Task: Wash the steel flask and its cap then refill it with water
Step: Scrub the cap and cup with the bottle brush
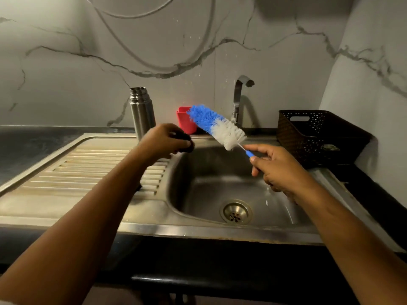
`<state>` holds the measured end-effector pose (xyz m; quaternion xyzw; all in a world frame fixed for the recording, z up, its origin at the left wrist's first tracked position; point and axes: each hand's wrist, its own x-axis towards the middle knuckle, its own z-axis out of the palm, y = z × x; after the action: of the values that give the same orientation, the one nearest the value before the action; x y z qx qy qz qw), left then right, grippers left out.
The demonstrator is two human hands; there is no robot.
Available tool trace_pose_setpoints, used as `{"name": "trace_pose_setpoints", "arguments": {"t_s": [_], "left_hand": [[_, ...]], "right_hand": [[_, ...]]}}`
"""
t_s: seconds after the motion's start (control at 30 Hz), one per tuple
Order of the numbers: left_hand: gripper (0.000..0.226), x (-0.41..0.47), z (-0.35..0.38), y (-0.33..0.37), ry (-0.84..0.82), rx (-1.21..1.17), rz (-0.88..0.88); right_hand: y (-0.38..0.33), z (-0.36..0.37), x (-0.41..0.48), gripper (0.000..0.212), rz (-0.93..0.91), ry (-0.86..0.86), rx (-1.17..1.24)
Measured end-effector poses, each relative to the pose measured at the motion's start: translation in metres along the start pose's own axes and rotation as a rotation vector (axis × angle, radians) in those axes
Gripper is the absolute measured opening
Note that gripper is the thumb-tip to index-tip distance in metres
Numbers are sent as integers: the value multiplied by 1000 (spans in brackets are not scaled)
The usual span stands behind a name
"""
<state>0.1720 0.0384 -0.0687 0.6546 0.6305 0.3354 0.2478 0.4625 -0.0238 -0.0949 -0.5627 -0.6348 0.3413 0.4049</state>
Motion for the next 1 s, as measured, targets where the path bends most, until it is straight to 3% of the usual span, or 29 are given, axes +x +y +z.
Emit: {"name": "trace_pose_setpoints", "arguments": {"t_s": [0.13,0.23,0.43,0.6,0.87,1.0], "left_hand": [[36,1,79,22,-133,-433,-97],[41,16,120,14,-147,-543,-189],[39,30,137,2,-85,-580,-210],[36,33,140,2,-77,-595,-146],[35,40,135,-17,-94,-526,-229],[33,36,144,-5,-236,-512,-218]], "right_hand": [[6,-16,0,39,-42,57,-171],[12,-36,-6,36,-73,82,-352],[-12,-75,-21,34,-83,90,-696],[-22,-30,3,37,-47,-42,-902],[-27,-38,9,36,-71,23,-850],[-24,-7,19,36,-57,-41,-995]]}}
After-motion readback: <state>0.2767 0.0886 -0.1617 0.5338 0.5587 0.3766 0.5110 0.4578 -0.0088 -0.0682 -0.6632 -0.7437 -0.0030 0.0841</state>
